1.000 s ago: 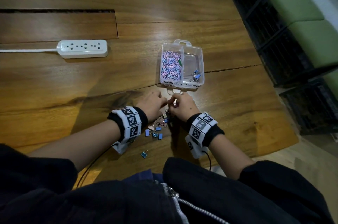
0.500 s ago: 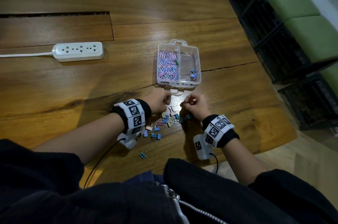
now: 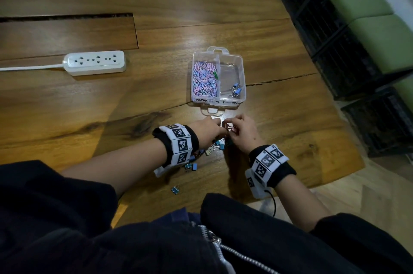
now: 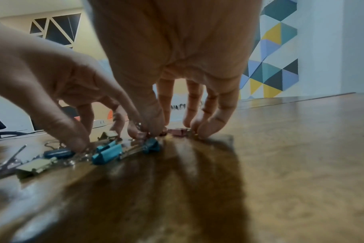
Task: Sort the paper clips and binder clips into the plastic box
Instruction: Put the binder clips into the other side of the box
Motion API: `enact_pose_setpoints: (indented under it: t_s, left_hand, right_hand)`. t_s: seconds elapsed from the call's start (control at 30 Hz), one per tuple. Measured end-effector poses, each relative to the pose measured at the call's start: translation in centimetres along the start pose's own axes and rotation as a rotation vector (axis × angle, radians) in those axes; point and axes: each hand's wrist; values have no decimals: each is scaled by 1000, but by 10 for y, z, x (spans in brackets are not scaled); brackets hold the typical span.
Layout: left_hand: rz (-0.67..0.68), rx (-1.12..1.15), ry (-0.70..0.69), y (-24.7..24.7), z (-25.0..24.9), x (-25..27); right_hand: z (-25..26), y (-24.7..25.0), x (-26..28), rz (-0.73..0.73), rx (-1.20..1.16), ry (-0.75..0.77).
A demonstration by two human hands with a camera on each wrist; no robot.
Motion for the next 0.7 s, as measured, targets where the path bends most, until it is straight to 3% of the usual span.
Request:
enact_pose_setpoints:
  t_s: [0.37,0.7]
  left_hand:
    - [-29,-43,10,-5,3,3]
    - [26,-183,-128,-6,0,1]
  right_hand:
    - [1,1,-4,26,11,-10]
    - [-13,12,5,-30,-79,-115]
Point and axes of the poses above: each hand's wrist, its own x-axis away from the middle knuckle, its own y-axis out of the back of the hand, z = x × y, and after that the axes turned 1 degree about -z, right-handed
